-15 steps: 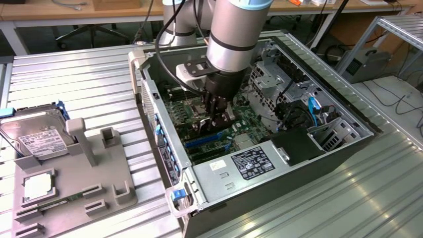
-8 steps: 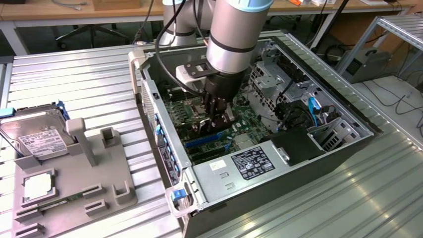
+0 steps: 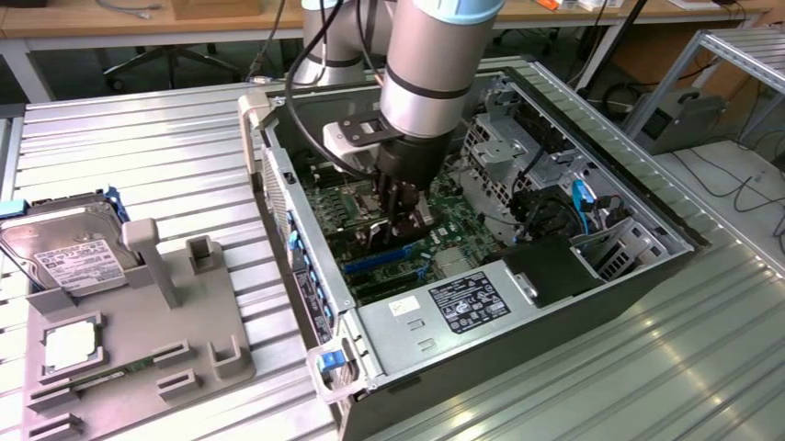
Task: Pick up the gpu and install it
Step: 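Insert the gpu into the slot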
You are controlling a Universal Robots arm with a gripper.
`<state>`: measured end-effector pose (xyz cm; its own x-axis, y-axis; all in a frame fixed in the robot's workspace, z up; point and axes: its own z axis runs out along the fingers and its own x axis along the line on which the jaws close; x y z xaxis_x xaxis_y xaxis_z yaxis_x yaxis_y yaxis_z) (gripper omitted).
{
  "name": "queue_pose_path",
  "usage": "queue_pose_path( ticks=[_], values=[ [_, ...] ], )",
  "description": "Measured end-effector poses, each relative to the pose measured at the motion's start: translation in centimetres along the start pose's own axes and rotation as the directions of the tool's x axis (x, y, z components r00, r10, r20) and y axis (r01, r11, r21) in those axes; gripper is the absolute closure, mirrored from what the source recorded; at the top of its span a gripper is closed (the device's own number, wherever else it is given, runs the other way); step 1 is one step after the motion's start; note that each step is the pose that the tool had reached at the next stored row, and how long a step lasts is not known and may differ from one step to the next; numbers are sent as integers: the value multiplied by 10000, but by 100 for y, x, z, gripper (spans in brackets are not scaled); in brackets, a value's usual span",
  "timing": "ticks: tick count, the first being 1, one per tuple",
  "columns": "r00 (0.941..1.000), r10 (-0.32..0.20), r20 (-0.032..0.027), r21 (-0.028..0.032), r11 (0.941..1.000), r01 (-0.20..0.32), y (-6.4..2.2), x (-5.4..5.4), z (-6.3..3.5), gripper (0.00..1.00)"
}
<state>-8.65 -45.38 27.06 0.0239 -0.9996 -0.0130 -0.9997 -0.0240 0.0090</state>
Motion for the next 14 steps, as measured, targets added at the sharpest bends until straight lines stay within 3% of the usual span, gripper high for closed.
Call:
queue_pose_path(
  ticks=[9,10,11,12,14],
  values=[
    [10000,0,0,0,10000,0,10,-1,2,73],
    [10000,1,-1,-10,10000,-1,9,0,2,73],
    [10000,1,2,-94,10000,-1,-1,0,2,73],
    [10000,2,3,-131,9999,-2,-6,0,2,73],
    [10000,1,3,-132,9999,-1,-16,0,2,73]
  ],
)
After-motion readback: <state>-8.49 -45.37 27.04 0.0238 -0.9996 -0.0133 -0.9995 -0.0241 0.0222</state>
